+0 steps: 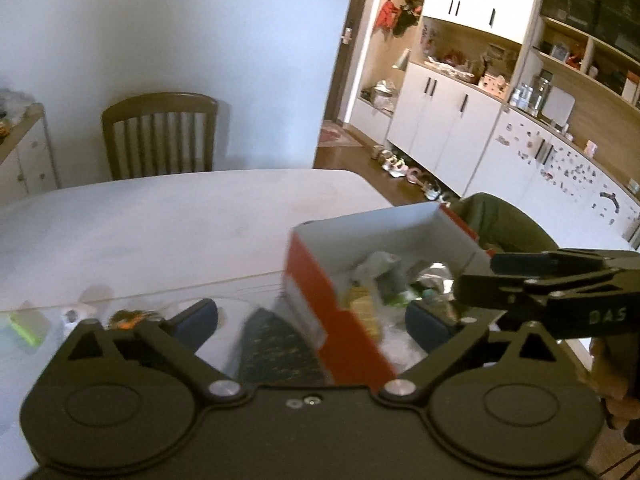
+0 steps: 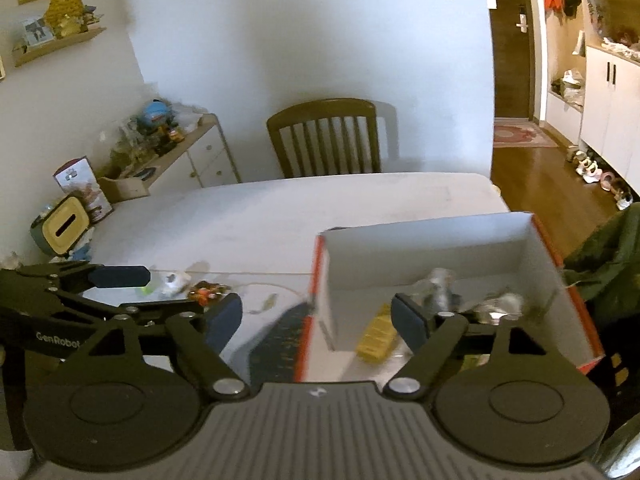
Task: Organize objects
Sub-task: 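Withdraw both tools from the box back toward the table items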
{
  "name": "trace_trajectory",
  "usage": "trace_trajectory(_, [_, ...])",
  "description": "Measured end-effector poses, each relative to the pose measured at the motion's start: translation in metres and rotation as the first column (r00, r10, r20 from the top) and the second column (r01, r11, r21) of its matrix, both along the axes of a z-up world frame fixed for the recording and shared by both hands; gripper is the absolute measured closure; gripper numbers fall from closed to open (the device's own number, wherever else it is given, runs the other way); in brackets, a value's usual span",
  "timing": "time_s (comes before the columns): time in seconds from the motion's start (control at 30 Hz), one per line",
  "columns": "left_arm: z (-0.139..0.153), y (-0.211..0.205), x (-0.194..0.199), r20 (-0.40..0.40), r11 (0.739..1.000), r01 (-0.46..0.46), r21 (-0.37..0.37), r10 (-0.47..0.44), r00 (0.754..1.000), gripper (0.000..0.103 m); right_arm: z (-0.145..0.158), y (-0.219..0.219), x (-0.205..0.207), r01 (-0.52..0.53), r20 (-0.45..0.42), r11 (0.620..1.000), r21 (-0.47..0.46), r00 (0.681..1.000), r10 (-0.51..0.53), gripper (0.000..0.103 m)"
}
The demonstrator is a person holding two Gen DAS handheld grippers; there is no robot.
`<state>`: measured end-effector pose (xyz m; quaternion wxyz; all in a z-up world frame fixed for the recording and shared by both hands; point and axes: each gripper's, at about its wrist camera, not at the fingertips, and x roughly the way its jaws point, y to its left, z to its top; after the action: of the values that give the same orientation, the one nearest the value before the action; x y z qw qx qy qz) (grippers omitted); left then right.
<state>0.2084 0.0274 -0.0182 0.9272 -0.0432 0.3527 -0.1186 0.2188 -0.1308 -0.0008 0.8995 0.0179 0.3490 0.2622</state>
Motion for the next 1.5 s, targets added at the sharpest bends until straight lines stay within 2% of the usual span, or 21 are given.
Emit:
trace_trajectory(0.23, [-0.004,0.05,-0.015,0.021,0.999,-0.04,0.019,0.04,0.999,0.0,-0.001,0.049,-0.014,-0.019,0.006,1.0,-0.009,1.0,0.019,0.017])
trace_trajectory(0.43, [-0.014,0.097,-0.026,0.016,0.999,-0.04,0.008,0.039,0.999,0.0,-0.012,0.093,-0.016,-0.017,-0.019,1.0,-0.022,1.0,0.016,0.017])
trace_trajectory(0.5, [-0.02,0.112,-0.029,0.013,0.998,-0.055,0.011,0.055,0.998,0.0,-0.017,0.108,-0.015,-0.017,-0.026,0.999,-0.033,1.0,0.016,0.017])
trace_trajectory(0.67, [-0.038,0.14,-0.033,0.024,0.991,-0.11,0.071,0.108,0.994,0.0,-0.033,0.145,-0.01,-0.051,-0.063,0.998,-0.042,0.997,0.049,0.017])
trace_trajectory(0.93, [-0.074,0.185,-0.034,-0.033,0.986,-0.156,0.061,0.158,0.987,0.0,-0.056,0.198,0.002,-0.1,-0.081,0.991,-0.083,0.992,0.093,0.017])
trace_trajectory(1.03, [-0.085,0.195,-0.035,-0.057,0.983,-0.176,0.048,0.179,0.982,0.0,-0.065,0.215,0.009,-0.119,-0.088,0.987,-0.103,0.99,0.11,0.017])
trace_trajectory(1.3, [-0.121,0.207,-0.035,-0.138,0.976,-0.203,0.078,0.212,0.968,0.0,-0.097,0.251,0.025,-0.169,-0.128,0.972,-0.164,0.981,0.149,0.017])
trace_trajectory(1.5, [-0.13,0.208,-0.029,-0.123,0.976,-0.2,0.089,0.21,0.97,0.001,-0.118,0.271,0.036,-0.202,-0.13,0.956,-0.211,0.976,0.177,0.017])
